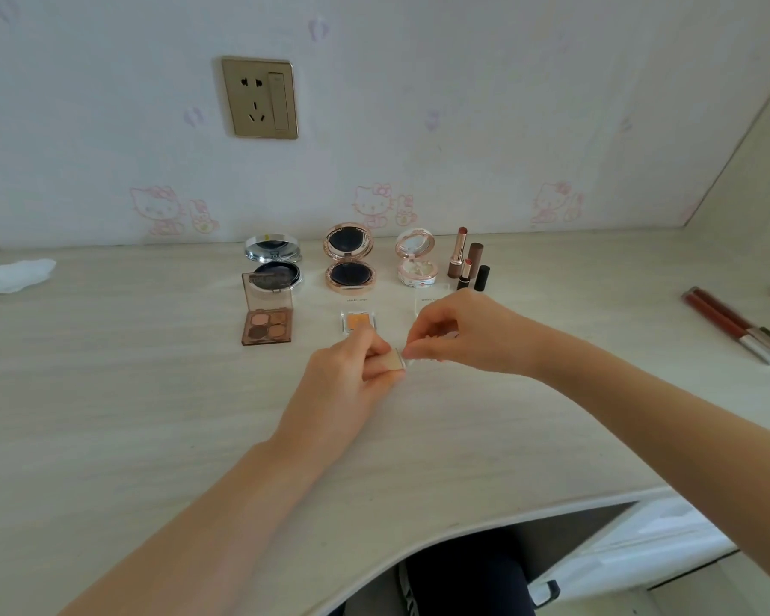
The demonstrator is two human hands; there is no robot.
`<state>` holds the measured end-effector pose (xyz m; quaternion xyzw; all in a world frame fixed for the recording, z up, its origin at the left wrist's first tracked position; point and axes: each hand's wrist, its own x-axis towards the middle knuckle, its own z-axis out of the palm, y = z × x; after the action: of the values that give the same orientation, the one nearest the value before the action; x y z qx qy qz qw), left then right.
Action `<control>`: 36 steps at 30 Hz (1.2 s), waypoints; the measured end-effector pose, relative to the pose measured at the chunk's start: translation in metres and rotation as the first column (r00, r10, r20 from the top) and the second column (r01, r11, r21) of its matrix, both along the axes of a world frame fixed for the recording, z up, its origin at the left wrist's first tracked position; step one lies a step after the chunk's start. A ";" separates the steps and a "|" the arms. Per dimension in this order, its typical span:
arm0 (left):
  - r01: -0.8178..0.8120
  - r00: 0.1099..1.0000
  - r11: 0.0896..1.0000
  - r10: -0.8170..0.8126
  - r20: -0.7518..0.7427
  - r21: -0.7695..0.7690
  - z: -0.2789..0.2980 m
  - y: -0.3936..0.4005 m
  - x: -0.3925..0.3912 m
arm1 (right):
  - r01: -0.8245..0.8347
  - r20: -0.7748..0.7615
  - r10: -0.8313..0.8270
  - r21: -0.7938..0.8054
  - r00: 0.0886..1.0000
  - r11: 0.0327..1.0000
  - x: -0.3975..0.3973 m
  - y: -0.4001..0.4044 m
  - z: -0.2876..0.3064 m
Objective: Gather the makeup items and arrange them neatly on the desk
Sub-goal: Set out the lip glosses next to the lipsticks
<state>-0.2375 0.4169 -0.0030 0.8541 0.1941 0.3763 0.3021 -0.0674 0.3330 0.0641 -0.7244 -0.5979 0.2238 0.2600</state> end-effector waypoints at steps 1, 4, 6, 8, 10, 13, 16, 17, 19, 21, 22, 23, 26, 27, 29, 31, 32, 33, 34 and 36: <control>0.003 1.000 1.000 -0.003 0.000 -0.026 0.000 0.000 0.000 | -0.003 0.022 0.003 0.011 1.000 1.000 0.000 -0.001 0.000; 0.028 0.999 0.990 -0.032 -0.022 -0.137 0.000 0.000 0.000 | -0.024 0.104 0.021 0.025 0.994 0.999 0.000 -0.002 0.004; 0.051 0.998 0.983 -0.057 -0.026 -0.178 0.001 0.000 0.001 | -0.050 0.160 0.044 0.031 0.986 0.998 0.000 -0.002 0.007; 0.059 0.998 0.980 -0.061 -0.005 -0.192 0.004 0.000 0.002 | -0.078 0.178 0.065 0.067 0.982 0.995 0.000 -0.001 0.010; 0.057 0.998 0.970 -0.054 0.021 -0.236 0.005 -0.001 0.001 | -0.035 0.069 0.025 0.146 0.997 0.989 -0.002 -0.001 0.010; 0.006 0.999 0.956 0.005 0.037 -0.295 0.005 -0.002 0.001 | 0.240 -0.327 -0.155 0.237 0.932 0.942 -0.013 -0.003 -0.005; -0.016 0.998 0.961 0.033 0.057 -0.275 0.007 -0.003 0.002 | 0.431 -0.619 -0.220 0.212 0.754 0.877 -0.032 -0.002 -0.032; -0.014 0.998 0.964 0.031 0.061 -0.266 0.007 -0.004 0.003 | 0.463 -0.683 -0.212 0.205 0.699 0.862 -0.037 0.000 -0.039; -0.020 0.997 0.970 0.038 0.067 -0.244 0.007 -0.005 0.003 | 0.506 -0.765 -0.175 0.219 0.619 0.834 -0.045 0.003 -0.047; -0.033 0.996 0.969 0.053 0.076 -0.245 0.007 -0.005 0.003 | 0.524 -0.790 -0.150 0.239 0.594 0.818 -0.047 0.005 -0.049; -0.038 0.995 0.966 0.061 0.081 -0.257 0.007 -0.004 0.003 | 0.526 -0.792 -0.145 0.244 0.593 0.815 -0.046 0.006 -0.049; -0.044 0.994 0.961 0.069 0.084 -0.274 0.006 -0.003 0.003 | 0.524 -0.795 -0.141 0.244 0.590 0.816 -0.046 0.006 -0.049; -0.053 0.992 0.946 0.087 0.092 -0.320 0.004 0.002 0.003 | 0.499 -0.826 -0.104 0.229 0.554 0.835 -0.044 0.003 -0.049; -0.055 0.991 0.945 0.091 0.096 -0.323 0.003 0.003 0.003 | 0.481 -0.838 -0.075 0.234 0.540 0.845 -0.044 0.002 -0.049; -0.052 0.991 0.947 0.089 0.103 -0.317 0.003 0.002 0.004 | 0.446 -0.842 -0.027 0.257 0.538 0.857 -0.045 0.001 -0.049; -0.039 0.991 0.953 0.075 0.108 -0.302 0.003 0.001 0.004 | 0.449 -0.821 -0.032 0.278 0.570 0.849 -0.046 0.002 -0.048; -0.031 0.992 0.956 0.066 0.110 -0.293 0.003 0.000 0.004 | 0.466 -0.813 -0.049 0.282 0.580 0.839 -0.047 0.002 -0.048; -0.023 0.992 0.957 0.057 0.110 -0.288 0.003 -0.001 0.003 | 0.485 -0.813 -0.064 0.281 0.579 0.828 -0.047 0.003 -0.048; -0.016 0.993 0.958 0.049 0.108 -0.287 0.003 -0.001 0.003 | 0.501 -0.820 -0.068 0.278 0.568 0.820 -0.046 0.003 -0.048; -0.006 0.994 0.957 0.037 0.102 -0.290 0.003 -0.001 0.002 | 0.502 -0.846 -0.036 0.281 0.533 0.818 -0.044 0.002 -0.050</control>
<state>-0.2352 0.4163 0.0005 0.7772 0.2400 0.3922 0.4296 -0.1110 0.3348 0.0141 -0.5342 -0.3228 0.3233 0.7113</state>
